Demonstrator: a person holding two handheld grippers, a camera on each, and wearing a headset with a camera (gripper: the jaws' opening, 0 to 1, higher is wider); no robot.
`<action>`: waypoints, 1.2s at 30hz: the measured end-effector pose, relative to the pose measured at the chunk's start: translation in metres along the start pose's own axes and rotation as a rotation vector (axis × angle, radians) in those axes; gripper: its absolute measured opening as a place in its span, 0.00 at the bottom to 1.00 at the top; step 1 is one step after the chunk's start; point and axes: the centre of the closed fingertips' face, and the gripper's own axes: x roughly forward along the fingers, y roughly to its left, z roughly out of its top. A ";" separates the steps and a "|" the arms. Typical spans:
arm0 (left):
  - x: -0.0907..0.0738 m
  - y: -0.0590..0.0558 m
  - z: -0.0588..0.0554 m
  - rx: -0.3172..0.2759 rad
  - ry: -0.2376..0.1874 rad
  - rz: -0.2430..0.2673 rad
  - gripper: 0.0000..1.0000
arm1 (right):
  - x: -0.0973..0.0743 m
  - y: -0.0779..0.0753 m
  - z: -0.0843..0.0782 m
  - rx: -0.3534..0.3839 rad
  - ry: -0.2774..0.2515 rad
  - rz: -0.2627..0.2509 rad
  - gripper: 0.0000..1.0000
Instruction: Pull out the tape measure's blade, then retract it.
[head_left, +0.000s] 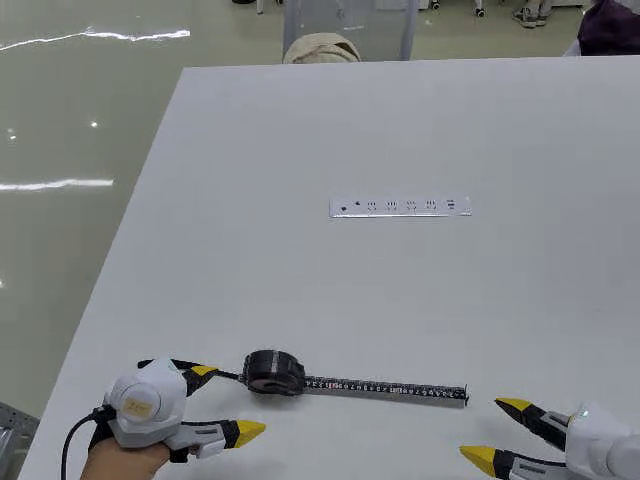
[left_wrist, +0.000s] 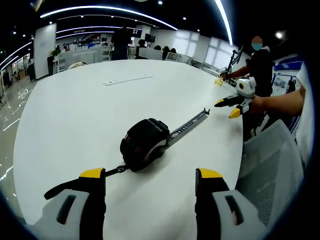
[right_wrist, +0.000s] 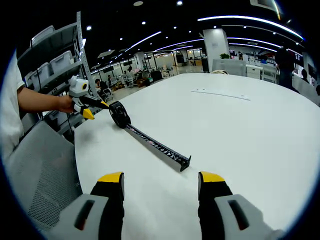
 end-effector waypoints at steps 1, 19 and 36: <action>-0.002 -0.001 0.000 -0.003 -0.007 0.005 0.72 | -0.001 0.002 0.001 0.005 -0.007 -0.004 0.60; -0.025 -0.006 -0.006 -0.080 -0.072 0.060 0.72 | -0.015 0.011 0.006 0.034 -0.061 -0.072 0.62; -0.036 -0.016 -0.018 -0.133 -0.097 0.078 0.72 | -0.028 0.025 -0.001 0.085 -0.091 -0.108 0.65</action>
